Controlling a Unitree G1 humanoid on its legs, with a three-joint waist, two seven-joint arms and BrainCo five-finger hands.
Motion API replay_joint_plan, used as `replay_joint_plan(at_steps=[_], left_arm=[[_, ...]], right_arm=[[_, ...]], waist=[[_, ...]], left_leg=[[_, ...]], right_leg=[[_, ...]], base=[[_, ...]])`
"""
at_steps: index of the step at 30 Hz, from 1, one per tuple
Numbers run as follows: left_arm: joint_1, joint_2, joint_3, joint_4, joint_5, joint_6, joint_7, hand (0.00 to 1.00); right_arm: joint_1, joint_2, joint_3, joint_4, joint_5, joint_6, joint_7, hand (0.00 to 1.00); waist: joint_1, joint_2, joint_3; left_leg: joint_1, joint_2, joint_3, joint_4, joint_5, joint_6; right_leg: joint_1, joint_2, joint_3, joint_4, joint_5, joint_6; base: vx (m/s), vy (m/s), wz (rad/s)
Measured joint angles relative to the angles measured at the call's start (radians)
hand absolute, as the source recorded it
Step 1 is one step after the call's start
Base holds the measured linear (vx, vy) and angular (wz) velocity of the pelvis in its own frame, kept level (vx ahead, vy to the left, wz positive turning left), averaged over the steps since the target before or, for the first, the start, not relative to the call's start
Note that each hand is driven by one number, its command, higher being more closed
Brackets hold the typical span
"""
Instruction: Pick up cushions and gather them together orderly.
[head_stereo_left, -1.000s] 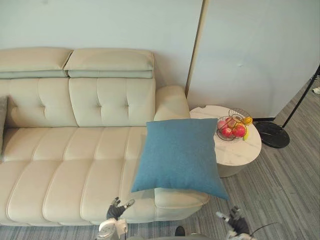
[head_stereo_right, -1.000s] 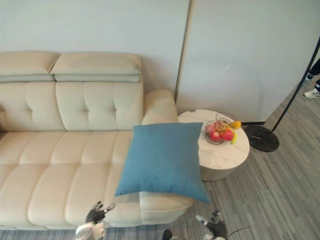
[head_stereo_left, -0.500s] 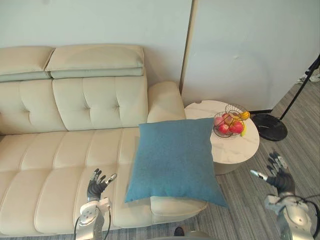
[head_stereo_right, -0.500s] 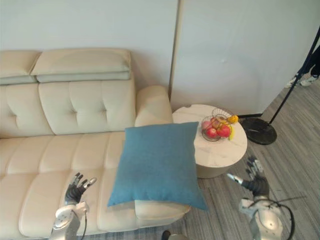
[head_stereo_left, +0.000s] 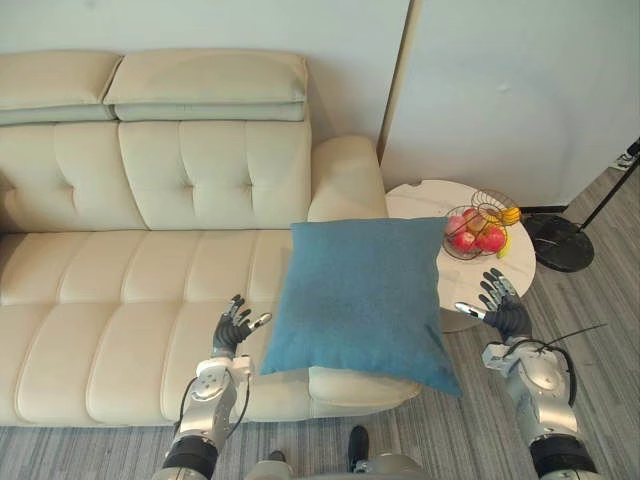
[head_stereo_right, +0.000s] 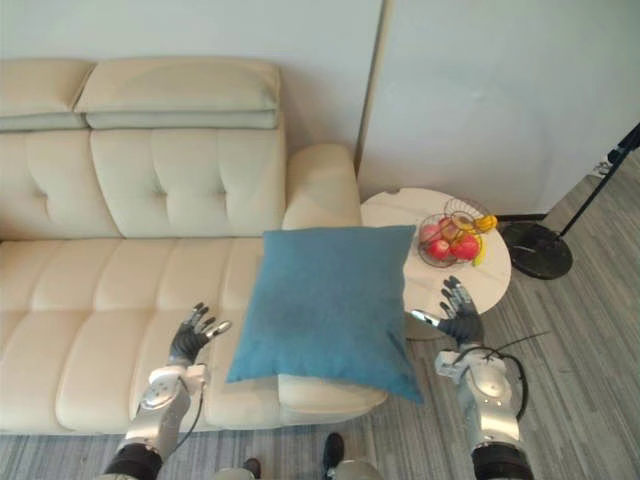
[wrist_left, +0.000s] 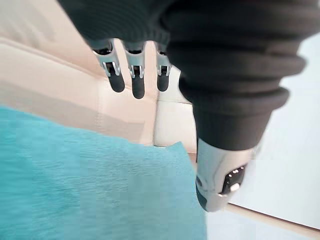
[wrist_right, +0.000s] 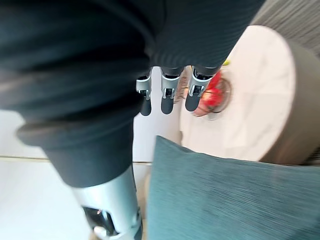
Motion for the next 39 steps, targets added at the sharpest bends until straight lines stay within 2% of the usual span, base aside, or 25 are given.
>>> replay_joint_plan(at_steps=[6,7,10,16,20,24,25,26,32,39], left_arm=[[-0.133,-0.002,-0.031,0.041,-0.011,0.0,0.036,0.0],[-0.16,-0.002,-0.038,0.043,-0.012,0.0,0.041,0.0],[-0.249,-0.003,-0.058,0.048,-0.028,-0.001,0.053,0.0],[-0.43,-0.012,-0.088,0.085,-0.039,-0.009,0.092,0.0],[-0.52,-0.03,-0.097,0.109,-0.073,-0.017,0.118,0.0],[-0.587,-0.063,-0.103,0.127,-0.109,-0.027,0.151,0.0],[-0.593,-0.066,-0.105,0.133,-0.109,-0.027,0.155,1.0],[-0.602,-0.075,-0.106,0.136,-0.109,-0.027,0.169,1.0],[-0.62,-0.08,-0.106,0.136,-0.067,-0.028,0.197,1.0],[-0.643,-0.068,-0.106,0.112,-0.071,-0.038,0.227,1.0]], right_arm=[[-0.118,0.054,0.003,0.036,0.041,0.001,-0.055,0.0],[-0.141,0.055,0.005,0.038,0.057,0.001,-0.062,0.0],[-0.211,0.062,0.007,0.039,0.089,0.001,-0.068,0.0],[-0.319,0.096,0.063,0.048,0.164,-0.001,-0.096,0.0],[-0.415,0.134,0.076,0.116,0.193,-0.019,-0.13,0.0],[-0.468,0.159,0.1,0.148,0.203,-0.038,-0.158,0.0],[-0.471,0.168,0.106,0.147,0.205,-0.044,-0.168,0.0],[-0.474,0.174,0.112,0.147,0.212,-0.049,-0.177,1.0],[-0.51,0.169,0.134,0.145,0.242,-0.058,-0.197,1.0],[-0.542,0.169,0.154,0.097,0.286,-0.065,-0.206,1.0]], waist=[[0.015,-0.012,0.097],[0.025,-0.015,0.1],[0.03,-0.019,0.124],[0.057,-0.029,0.16],[0.06,-0.033,0.195],[0.062,-0.033,0.197],[0.062,-0.033,0.197],[0.062,-0.033,0.197],[0.066,-0.033,0.197],[0.066,-0.033,0.197]], left_leg=[[-0.124,-0.012,0.02,0.056,0.018,0.0],[-0.158,-0.011,0.032,0.074,0.018,-0.001],[-0.23,-0.012,0.04,0.111,0.018,-0.003],[-0.319,0.0,0.059,0.161,0.012,-0.01],[-0.346,0.002,0.06,0.176,0.011,-0.012],[-0.39,0.011,0.081,0.192,0.011,-0.014],[-0.389,0.012,0.084,0.193,0.01,-0.014],[-0.389,0.012,0.086,0.193,0.01,-0.014],[-0.396,0.018,0.114,0.191,0.011,-0.014],[-0.387,0.023,0.142,0.191,0.01,-0.013]], right_leg=[[-0.138,-0.016,0.024,0.072,0.015,0.01],[-0.18,-0.018,0.036,0.095,0.015,0.01],[-0.257,-0.022,0.044,0.136,0.019,0.005],[-0.346,-0.021,0.05,0.173,0.023,0.001],[-0.365,-0.023,0.045,0.178,0.031,-0.01],[-0.398,-0.024,0.039,0.175,0.044,-0.01],[-0.398,-0.023,0.041,0.174,0.044,-0.01],[-0.398,-0.023,0.042,0.173,0.045,-0.01],[-0.395,-0.013,0.07,0.103,0.095,-0.008],[-0.369,-0.003,0.1,0.038,0.14,-0.006]], base=[[-0.16,-0.003,-0.09],[-0.13,-0.015,-0.2],[-0.09,-0.01,-0.11],[-0.05,-0.009,-0.08],[-0.02,0.008,0.02],[-0.01,0.017,0.01],[0.03,0.026,-0.07],[0.04,0.029,-0.04],[0.01,0.027,-0.14],[0.0,0.031,-0.13]])
